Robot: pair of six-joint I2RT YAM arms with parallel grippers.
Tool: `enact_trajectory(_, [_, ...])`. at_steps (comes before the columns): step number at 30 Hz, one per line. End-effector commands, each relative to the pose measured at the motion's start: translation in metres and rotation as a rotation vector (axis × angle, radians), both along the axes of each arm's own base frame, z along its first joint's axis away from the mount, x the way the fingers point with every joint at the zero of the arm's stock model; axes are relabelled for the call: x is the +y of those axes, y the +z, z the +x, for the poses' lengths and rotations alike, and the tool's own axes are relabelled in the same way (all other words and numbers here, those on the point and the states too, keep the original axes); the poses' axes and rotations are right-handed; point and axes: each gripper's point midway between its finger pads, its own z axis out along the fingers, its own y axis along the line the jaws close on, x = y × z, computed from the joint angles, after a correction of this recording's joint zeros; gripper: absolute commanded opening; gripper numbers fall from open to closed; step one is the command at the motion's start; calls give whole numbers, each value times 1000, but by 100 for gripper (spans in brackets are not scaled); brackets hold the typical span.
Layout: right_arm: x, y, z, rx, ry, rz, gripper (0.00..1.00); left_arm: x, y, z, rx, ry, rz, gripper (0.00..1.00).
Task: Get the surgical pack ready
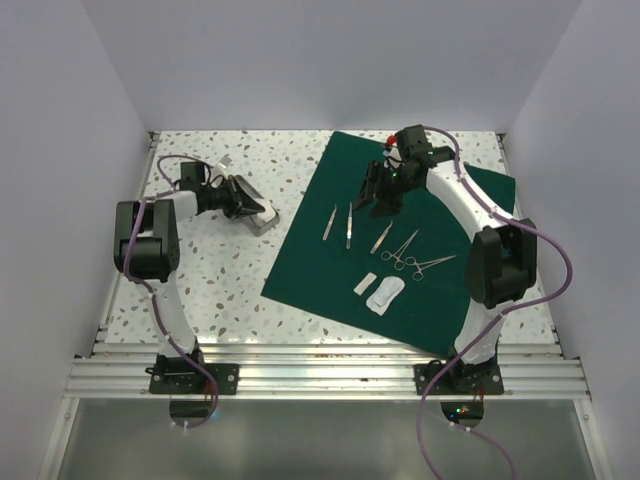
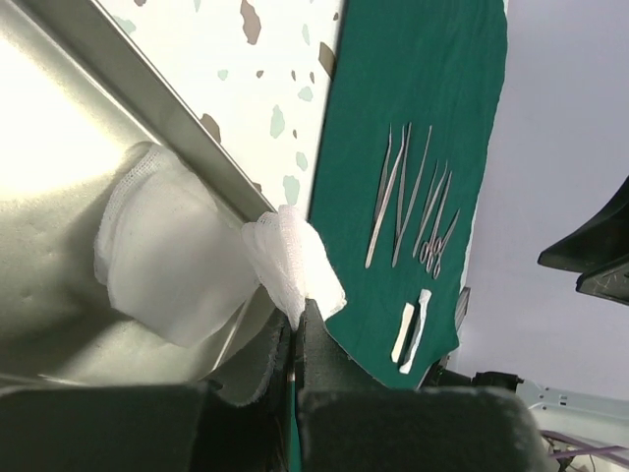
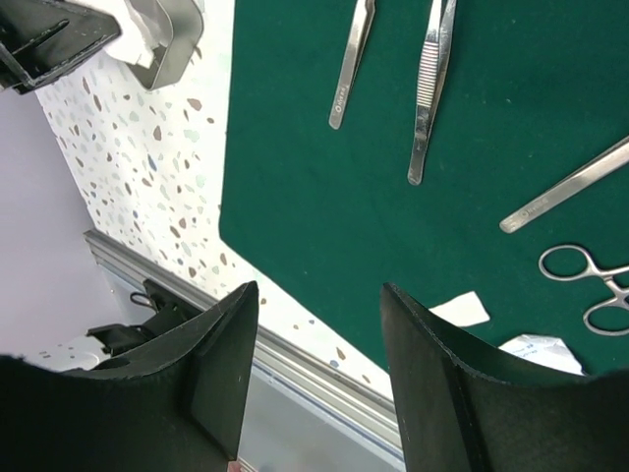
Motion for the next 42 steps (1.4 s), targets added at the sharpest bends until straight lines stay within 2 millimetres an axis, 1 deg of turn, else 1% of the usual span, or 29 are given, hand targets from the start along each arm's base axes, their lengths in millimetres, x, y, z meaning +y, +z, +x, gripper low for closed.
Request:
enact_trajectory(1, [4, 5, -2, -4, 15, 33, 56, 5, 4, 14, -40, 0, 19, 0])
enact_trajectory(4, [4, 5, -1, 0, 8, 39, 57, 8, 1, 18, -32, 10, 35, 0])
enact_trajectory(9, [5, 3, -1, 2, 9, 37, 57, 12, -9, 16, 1, 22, 70, 0])
enact_trajectory(11, [4, 3, 0, 5, 6, 40, 57, 16, -12, 17, 10, 24, 98, 0])
enact_trajectory(14, [6, 2, 1, 6, 10, 41, 57, 20, -18, 14, 45, 31, 139, 0])
enact_trajectory(16, [5, 1, 3, 8, 6, 43, 57, 23, -19, 18, 49, 34, 168, 0])
enact_trajectory(17, [6, 0, 2, 11, 9, 44, 57, 24, -22, 17, 62, 32, 178, 0])
enact_trajectory(19, [7, -1, 3, 17, 8, 49, 57, 26, -22, 20, 62, 39, 184, 0])
enact_trajectory(20, [8, -2, 4, 16, 8, 53, 57, 25, -23, 19, 69, 36, 184, 3])
enact_trajectory(21, [9, -2, 3, 19, 8, 55, 57, 26, -22, 20, 67, 38, 186, 10])
enact_trajectory(24, [9, -3, 4, 21, 8, 57, 57, 27, -22, 19, 83, 36, 202, 27])
enact_trajectory(25, [9, -3, 4, 23, 8, 56, 57, 28, -24, 19, 87, 37, 216, 30])
enact_trajectory(26, [8, -3, 4, 23, 6, 56, 57, 30, -22, 17, 96, 38, 226, 34])
enact_trajectory(27, [9, -4, 3, 25, 7, 57, 57, 30, -20, 17, 94, 40, 238, 42])
enact_trajectory(28, [9, -4, 3, 25, 8, 57, 57, 34, -17, 19, 92, 53, 267, 48])
enact_trajectory(30, [10, -5, 4, 27, 7, 60, 57, 34, -14, 18, 99, 54, 279, 55])
enact_trajectory(33, [11, -5, 4, 26, 9, 64, 57, 34, -8, 17, 108, 59, 297, 62])
enact_trajectory(34, [11, -6, 5, 27, 7, 66, 57, 34, -8, 17, 108, 59, 303, 63])
enact_trajectory(39, [12, -6, 4, 31, 10, 70, 57, 32, -1, 17, 109, 67, 329, 64])
enact_trajectory(42, [11, -6, 2, 28, 12, 69, 57, 34, 3, 15, 116, 83, 373, 64])
